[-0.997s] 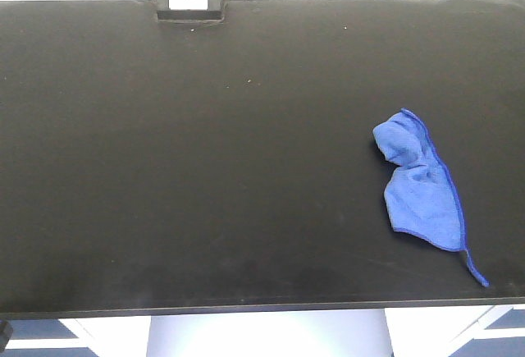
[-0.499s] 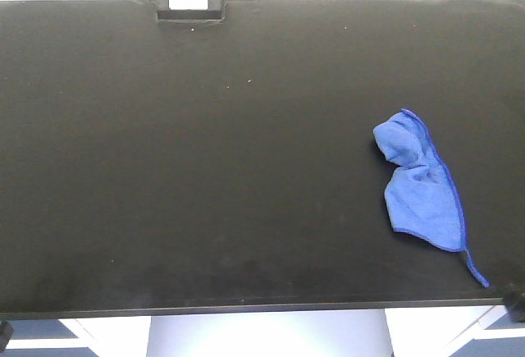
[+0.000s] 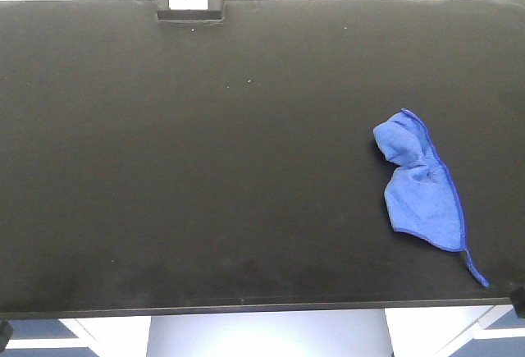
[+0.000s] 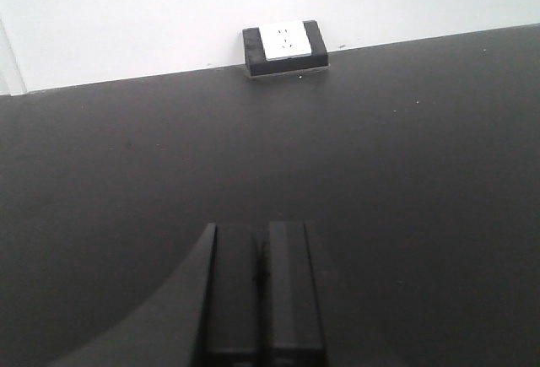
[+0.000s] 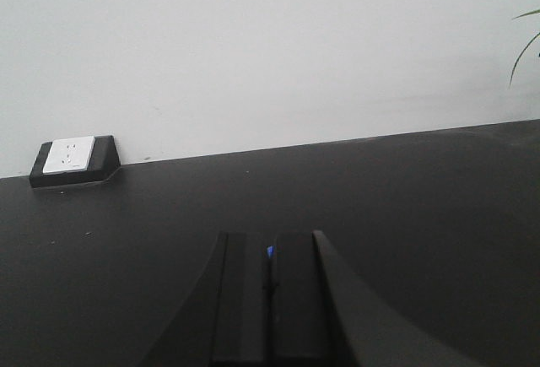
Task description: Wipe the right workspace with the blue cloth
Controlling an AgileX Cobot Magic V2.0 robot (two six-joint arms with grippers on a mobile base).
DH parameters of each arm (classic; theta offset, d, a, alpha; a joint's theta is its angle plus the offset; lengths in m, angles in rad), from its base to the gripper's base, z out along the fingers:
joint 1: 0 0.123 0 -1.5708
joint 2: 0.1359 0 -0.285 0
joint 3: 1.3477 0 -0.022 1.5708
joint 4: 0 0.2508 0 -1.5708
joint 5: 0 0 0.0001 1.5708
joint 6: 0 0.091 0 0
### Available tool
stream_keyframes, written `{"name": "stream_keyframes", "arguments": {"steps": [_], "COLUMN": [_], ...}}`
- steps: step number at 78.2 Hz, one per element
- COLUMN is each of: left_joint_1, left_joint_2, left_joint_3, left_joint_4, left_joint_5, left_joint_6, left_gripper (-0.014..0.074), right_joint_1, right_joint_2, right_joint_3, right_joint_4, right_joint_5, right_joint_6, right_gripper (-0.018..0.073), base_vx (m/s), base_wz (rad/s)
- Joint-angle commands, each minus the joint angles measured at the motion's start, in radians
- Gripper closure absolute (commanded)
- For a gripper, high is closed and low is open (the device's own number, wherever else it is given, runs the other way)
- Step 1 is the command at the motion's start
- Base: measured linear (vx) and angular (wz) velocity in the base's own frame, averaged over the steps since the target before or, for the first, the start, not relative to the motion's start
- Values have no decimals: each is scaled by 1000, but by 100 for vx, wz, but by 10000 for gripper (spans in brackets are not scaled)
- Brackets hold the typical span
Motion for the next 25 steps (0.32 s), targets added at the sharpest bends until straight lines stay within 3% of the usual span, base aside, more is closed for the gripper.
{"name": "stream_keyframes", "arguments": {"steps": [1,25], "left_joint_1": [-7,-7], "left_joint_2": [0,0], "left_joint_3": [-26,-26], "left_joint_4": [-1,-1], "left_joint_5": [-82,-82], "left_joint_6": [-2,-2], "left_gripper": [603,603], "right_joint_1": [-2,-2], "right_joint_2": [-12,-12], "right_joint_3": [15,15], "right_joint_4": [-11,-11], "right_joint_5": [-89,-89], "right_joint_6": [0,0], "right_gripper": [567,567], "base_vx": [0,0], "base_wz": [0,0]}}
